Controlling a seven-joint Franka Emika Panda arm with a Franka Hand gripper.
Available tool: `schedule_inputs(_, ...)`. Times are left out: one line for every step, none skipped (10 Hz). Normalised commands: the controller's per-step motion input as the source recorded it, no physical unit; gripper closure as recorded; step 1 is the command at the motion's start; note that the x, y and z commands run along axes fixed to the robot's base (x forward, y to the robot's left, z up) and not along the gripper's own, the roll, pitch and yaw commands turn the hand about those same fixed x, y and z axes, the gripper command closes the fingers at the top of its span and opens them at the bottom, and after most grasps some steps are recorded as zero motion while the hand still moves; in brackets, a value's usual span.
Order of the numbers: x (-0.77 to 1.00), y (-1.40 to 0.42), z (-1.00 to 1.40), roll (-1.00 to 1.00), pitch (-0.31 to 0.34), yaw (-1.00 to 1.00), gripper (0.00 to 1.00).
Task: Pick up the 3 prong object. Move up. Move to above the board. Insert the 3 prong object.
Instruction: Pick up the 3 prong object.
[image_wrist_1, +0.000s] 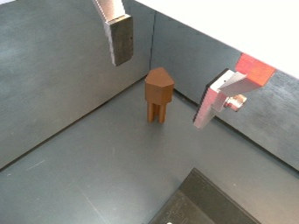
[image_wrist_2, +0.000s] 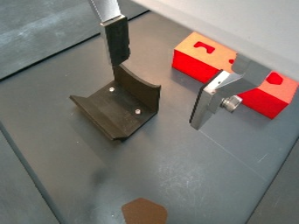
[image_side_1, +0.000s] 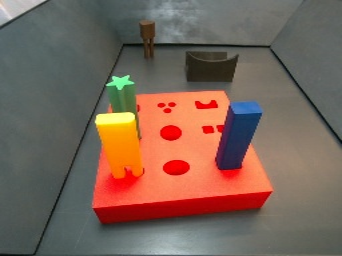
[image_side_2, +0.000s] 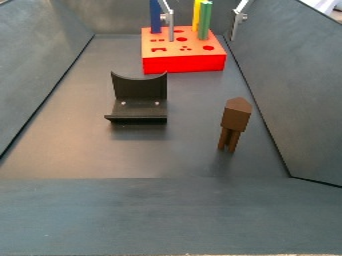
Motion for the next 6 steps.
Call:
schedule_inputs(-0.42,0.46,-0.18,-0.01,-0.113,0.04,0.0)
schedule_inputs(-0.5,0.56,-0.31,0.0,-0.139,0.05,0.0)
schedule_inputs(-0.51,0.57,-0.42,0.0,-0.154,0.09,0.0)
schedule_inputs(-0.59,0.45,-0.56,0.07,-0.156,0.11,0.0)
schedule_inputs(-0.19,0.18,-0.57,0.07,-0.113,0.0,0.0)
schedule_inputs(-0.15,0.33,-0.38,0.0,-0.011,-0.56,0.0)
